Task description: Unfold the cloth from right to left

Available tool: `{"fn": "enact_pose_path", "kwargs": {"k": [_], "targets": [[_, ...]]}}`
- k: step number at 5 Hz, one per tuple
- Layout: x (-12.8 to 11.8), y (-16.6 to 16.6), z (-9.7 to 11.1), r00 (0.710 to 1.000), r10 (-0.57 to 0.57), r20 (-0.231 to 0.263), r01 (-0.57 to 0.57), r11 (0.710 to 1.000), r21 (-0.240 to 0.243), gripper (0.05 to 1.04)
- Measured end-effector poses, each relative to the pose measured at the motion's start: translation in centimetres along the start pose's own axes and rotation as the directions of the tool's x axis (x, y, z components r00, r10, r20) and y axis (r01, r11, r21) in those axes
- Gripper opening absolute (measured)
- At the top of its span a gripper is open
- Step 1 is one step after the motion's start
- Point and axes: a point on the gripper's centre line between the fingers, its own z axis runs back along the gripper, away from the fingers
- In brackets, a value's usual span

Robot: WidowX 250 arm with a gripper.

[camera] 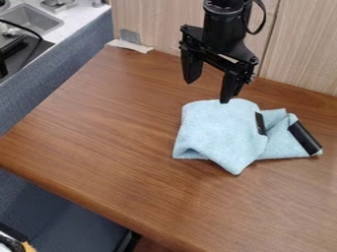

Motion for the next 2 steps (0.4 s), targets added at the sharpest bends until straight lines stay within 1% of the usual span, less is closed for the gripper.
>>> {"fn": "enact_pose_path", "kwargs": {"k": [1,2], "targets": [[-0.1,-0.1,-1.0,1.0,0.001,-0.029,-0.001,1.0,-0.007,0.999],[0.9,-1.6,-3.2,0.999,-0.039,-0.035,0.038,0.999,-0.033,0.999]]}}
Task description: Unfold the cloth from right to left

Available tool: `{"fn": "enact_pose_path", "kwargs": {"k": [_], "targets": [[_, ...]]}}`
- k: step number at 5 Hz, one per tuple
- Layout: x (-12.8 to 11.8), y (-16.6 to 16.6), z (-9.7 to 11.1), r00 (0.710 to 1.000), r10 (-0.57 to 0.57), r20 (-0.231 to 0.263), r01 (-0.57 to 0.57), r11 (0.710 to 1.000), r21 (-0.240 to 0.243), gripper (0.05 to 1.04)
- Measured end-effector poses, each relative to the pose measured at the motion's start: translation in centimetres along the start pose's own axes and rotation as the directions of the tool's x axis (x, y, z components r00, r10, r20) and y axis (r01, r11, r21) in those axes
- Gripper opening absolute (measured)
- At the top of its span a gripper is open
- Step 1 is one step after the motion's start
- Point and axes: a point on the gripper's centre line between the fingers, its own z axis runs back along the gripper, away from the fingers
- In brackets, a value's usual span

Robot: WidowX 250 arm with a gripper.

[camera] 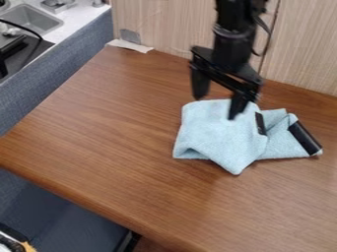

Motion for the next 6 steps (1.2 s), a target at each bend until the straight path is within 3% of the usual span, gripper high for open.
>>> {"fn": "enact_pose_path", "kwargs": {"k": [2,3,4,6], "targets": [[1.3,-3.0,-2.9,0.995,-0.095,-0.033,0.096,0.995,0.031,0.999],[2.1,-4.0,-4.3,0.99,-0.13,-0.058,0.13,0.991,0.011,0.999],[2.2,-3.8,-4.6,0.99,-0.125,-0.061,0.126,0.992,0.02,0.966],[2.1,-3.9,-5.3,0.989,-0.127,-0.077,0.13,0.991,0.034,0.392]]}}
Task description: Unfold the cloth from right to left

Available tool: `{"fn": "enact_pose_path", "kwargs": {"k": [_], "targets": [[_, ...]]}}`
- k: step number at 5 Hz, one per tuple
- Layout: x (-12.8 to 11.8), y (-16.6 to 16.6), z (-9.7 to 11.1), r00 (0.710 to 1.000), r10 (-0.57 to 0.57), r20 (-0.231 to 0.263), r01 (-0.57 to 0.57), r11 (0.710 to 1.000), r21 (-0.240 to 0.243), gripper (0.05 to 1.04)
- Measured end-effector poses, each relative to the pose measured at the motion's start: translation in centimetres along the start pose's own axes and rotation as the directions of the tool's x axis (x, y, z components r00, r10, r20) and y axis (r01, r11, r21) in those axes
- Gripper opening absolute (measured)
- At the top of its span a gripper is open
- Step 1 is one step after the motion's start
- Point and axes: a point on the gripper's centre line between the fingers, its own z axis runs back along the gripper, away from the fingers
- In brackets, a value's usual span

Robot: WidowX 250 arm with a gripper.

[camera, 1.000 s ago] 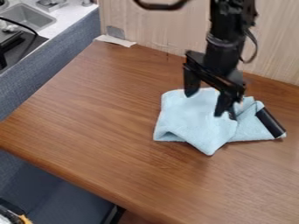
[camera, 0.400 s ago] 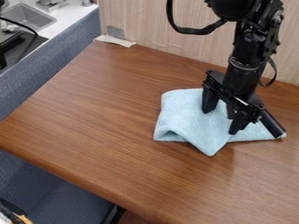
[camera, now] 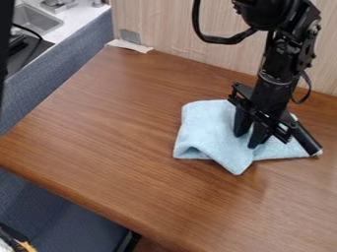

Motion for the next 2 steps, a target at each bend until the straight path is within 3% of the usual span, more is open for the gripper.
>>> {"fn": "enact_pose_path", "kwargs": {"k": [1,2], "targets": [[-0.08,-0.04,-0.1,1.0,0.004,-0.001,-0.004,1.0,-0.002,0.167],[-0.35,-0.03,-0.32,1.0,0.003,-0.009,-0.003,1.0,0.001,0.061]]}}
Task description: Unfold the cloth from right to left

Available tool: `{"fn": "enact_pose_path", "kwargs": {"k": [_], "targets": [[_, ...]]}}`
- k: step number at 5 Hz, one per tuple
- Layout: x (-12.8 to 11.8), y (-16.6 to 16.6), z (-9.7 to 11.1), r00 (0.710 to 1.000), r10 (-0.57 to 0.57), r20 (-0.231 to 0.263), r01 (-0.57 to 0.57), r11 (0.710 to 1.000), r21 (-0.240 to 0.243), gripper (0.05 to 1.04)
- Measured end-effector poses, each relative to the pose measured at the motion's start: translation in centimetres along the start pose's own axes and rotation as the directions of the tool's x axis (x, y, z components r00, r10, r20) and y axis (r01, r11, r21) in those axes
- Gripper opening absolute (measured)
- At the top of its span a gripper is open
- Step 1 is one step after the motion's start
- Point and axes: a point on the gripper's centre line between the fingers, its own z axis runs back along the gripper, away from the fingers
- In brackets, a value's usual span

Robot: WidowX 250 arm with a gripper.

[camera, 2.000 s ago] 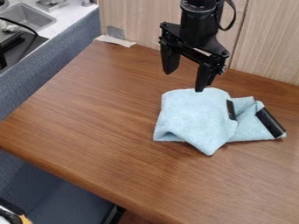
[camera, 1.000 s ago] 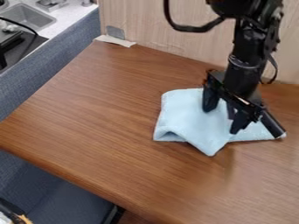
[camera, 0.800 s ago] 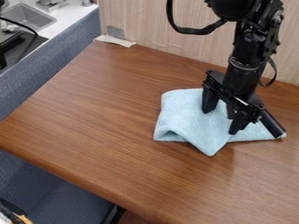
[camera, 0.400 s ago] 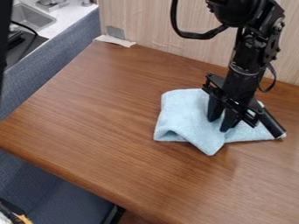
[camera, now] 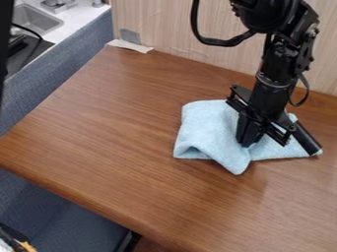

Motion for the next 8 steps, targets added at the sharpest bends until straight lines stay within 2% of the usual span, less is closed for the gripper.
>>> {"fn": "enact_pose_path", "kwargs": {"k": [1,2,3,4,6,8], "targets": [[-0.1,0.0,-0.1,1.0,-0.001,-0.002,0.001,1.0,0.001,0.052],[-0.6,0.3,1.6,1.0,0.005,0.03,-0.005,1.0,0.005,0.052],[-2.0,2.0,3.6,0.995,0.063,0.074,-0.063,0.998,0.006,0.052],[-4.4,4.0,4.7,0.984,0.15,0.091,-0.15,0.989,-0.013,0.052],[-9.7,8.1,3.5,0.947,0.315,0.058,-0.313,0.949,-0.04,0.052],[-13.3,11.5,1.9,0.878,0.478,0.018,-0.477,0.877,-0.063,0.052]]}}
